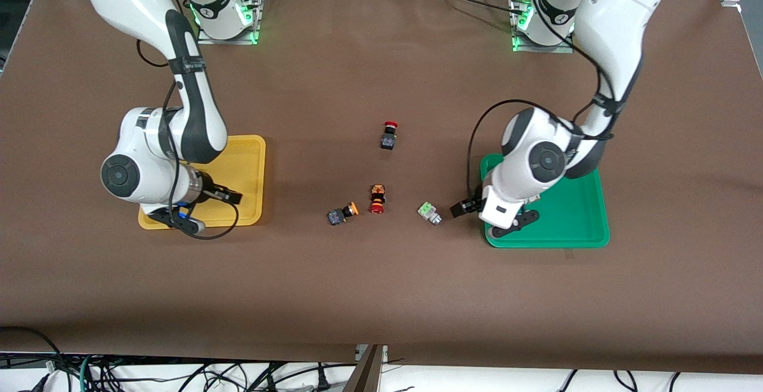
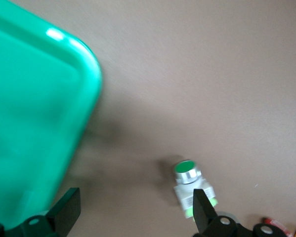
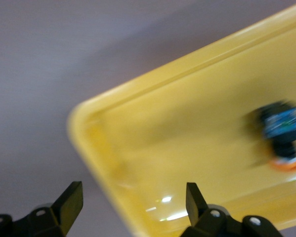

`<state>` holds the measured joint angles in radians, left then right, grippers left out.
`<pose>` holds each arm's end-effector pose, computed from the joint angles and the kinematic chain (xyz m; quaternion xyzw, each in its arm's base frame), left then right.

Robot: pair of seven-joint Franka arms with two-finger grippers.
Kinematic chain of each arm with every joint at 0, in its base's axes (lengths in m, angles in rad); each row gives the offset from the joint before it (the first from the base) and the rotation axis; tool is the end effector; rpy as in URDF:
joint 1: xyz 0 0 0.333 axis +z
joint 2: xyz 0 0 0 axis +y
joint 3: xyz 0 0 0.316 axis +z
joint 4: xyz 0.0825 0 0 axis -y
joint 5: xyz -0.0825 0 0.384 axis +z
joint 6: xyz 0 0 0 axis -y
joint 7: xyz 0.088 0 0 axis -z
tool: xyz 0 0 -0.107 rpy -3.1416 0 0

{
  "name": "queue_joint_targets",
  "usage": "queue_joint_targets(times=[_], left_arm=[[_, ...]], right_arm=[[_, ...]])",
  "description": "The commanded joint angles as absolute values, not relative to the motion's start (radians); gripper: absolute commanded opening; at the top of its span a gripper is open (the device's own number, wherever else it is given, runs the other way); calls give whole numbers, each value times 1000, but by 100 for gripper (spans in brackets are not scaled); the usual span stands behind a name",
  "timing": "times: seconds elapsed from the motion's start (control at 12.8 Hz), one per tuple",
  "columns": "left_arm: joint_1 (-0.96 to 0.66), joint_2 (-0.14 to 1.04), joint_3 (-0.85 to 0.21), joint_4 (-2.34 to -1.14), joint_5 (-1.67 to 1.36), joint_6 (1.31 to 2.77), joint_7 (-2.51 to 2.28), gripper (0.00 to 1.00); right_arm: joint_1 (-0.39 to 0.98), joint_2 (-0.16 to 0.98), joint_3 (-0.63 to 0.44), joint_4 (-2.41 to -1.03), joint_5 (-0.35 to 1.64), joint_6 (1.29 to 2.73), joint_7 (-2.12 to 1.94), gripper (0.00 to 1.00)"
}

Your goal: Place green and yellow buttons in trays

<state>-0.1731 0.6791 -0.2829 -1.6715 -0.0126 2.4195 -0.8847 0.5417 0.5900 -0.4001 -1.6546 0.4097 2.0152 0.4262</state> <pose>0.6306 -0.2832 0.2303 0.9631 0.2490 -0.0200 0.1001 0.6468 0.1450 0.2751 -0.9690 0.2232 0.0987 0.0385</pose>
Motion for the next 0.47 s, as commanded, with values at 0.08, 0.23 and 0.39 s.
queue_joint_targets(times=[0.08,0.23,0.39], left_arm=[[-242,799,-285,-1530,99,2445,-1147,100],[-270,818,-284,-1497,112,2439,-1204,100],[-281,833,-278,-1491,124,2439,-1221,100]], right_arm=[[531,731,-296,-1450,492,2002,743,93],[531,807,-235,-1338,492,2009,921,93],[540,836,-178,-1312,489,2080,1038,93]])
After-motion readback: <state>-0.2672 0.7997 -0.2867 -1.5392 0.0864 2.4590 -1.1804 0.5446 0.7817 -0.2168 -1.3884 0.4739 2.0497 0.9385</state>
